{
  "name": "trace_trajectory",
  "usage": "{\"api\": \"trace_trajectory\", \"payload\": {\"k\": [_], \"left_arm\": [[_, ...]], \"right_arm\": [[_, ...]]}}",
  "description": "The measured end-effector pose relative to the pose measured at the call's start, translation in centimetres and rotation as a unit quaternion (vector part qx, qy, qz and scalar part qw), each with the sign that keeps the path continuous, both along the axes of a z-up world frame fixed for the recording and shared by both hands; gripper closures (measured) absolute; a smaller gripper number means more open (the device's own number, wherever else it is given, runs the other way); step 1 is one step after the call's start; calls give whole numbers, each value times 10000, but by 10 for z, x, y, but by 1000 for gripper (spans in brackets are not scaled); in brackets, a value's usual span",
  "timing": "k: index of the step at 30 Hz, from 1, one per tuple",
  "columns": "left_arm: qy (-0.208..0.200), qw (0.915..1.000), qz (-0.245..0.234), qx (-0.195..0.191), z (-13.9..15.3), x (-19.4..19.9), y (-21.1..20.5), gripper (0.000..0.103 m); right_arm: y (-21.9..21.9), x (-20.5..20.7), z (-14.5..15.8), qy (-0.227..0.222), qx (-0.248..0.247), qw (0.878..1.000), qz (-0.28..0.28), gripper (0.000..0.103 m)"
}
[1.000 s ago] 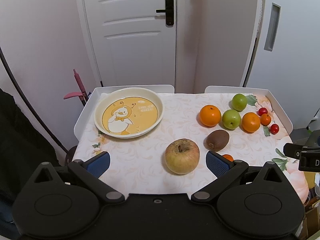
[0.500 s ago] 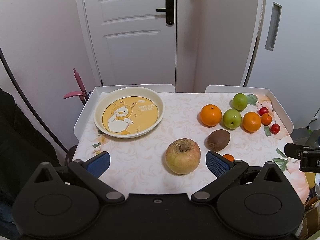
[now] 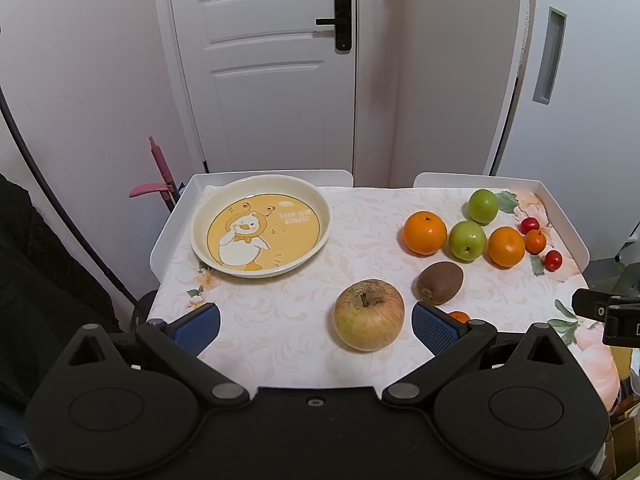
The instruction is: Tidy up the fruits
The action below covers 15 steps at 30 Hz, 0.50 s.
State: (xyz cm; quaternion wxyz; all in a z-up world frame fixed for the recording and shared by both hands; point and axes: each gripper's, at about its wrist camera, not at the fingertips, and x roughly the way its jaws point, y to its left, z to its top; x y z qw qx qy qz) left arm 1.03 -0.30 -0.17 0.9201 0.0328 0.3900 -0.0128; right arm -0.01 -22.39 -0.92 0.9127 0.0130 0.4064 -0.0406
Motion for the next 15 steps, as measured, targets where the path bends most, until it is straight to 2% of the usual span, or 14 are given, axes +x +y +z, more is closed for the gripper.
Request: {"api": "trace_trajectory", "payload": {"k": [15], "left_arm": [[-3,10000,13,-15,0,0,2,0]], "right_arm": [[0,0,0,-15,-10,10000,0,0]]}}
